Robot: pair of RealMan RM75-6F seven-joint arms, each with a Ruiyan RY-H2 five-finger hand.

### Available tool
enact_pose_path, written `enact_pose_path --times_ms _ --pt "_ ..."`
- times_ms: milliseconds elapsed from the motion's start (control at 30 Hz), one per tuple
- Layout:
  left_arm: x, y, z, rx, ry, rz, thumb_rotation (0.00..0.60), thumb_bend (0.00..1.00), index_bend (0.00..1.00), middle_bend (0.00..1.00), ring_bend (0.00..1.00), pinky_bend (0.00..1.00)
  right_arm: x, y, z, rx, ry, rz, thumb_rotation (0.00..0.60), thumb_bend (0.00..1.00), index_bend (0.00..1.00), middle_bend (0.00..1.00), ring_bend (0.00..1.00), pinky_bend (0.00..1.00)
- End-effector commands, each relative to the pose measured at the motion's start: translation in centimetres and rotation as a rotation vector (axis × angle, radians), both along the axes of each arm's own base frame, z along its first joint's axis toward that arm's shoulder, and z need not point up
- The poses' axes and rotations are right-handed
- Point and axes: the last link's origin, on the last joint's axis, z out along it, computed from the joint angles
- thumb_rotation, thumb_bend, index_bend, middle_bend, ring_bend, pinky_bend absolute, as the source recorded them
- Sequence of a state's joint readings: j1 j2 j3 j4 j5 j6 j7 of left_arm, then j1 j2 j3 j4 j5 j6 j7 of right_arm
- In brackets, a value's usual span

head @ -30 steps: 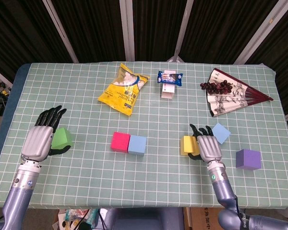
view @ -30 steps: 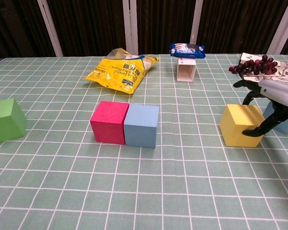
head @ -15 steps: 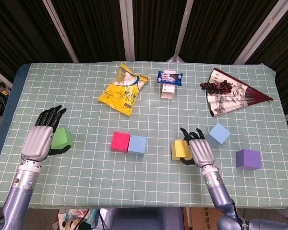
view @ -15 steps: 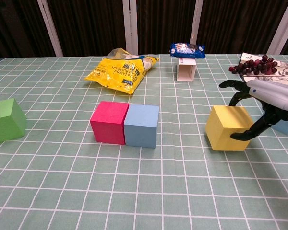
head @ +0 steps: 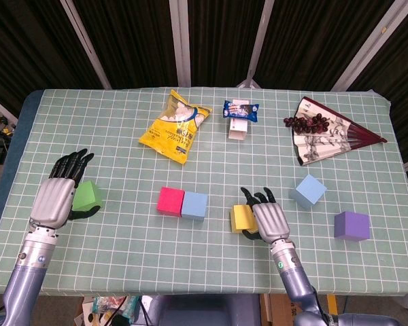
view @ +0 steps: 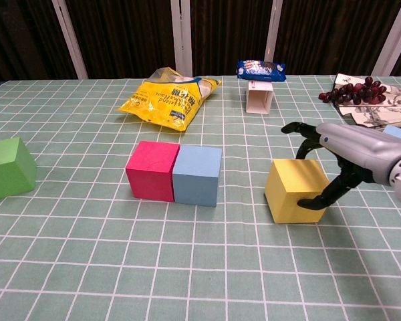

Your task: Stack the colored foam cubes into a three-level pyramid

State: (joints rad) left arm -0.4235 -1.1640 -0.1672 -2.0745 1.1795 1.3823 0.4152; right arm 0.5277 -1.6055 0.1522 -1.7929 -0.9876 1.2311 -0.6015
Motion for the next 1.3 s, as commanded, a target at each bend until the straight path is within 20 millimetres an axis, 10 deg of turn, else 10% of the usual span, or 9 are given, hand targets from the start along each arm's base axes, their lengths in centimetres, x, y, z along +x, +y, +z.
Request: enact_pose_path --times_ms 33,1300 --pt "0.0 0.0 0.0 -0.001 -0.001 0.001 0.600 0.11 0.00 0.00 0.00 0.00 0.7 -0.3 -0.5 -0.011 0.000 0.006 0.600 0.27 0.00 0.45 0.19 0.00" --pt "0.0 0.2 0.7 0.002 -0.034 0.015 0.600 0.11 0.00 0.00 0.00 0.00 5.0 -1.7 -3.5 -0.072 0.055 -0.008 0.600 0.27 0.00 0.45 0.19 0.00"
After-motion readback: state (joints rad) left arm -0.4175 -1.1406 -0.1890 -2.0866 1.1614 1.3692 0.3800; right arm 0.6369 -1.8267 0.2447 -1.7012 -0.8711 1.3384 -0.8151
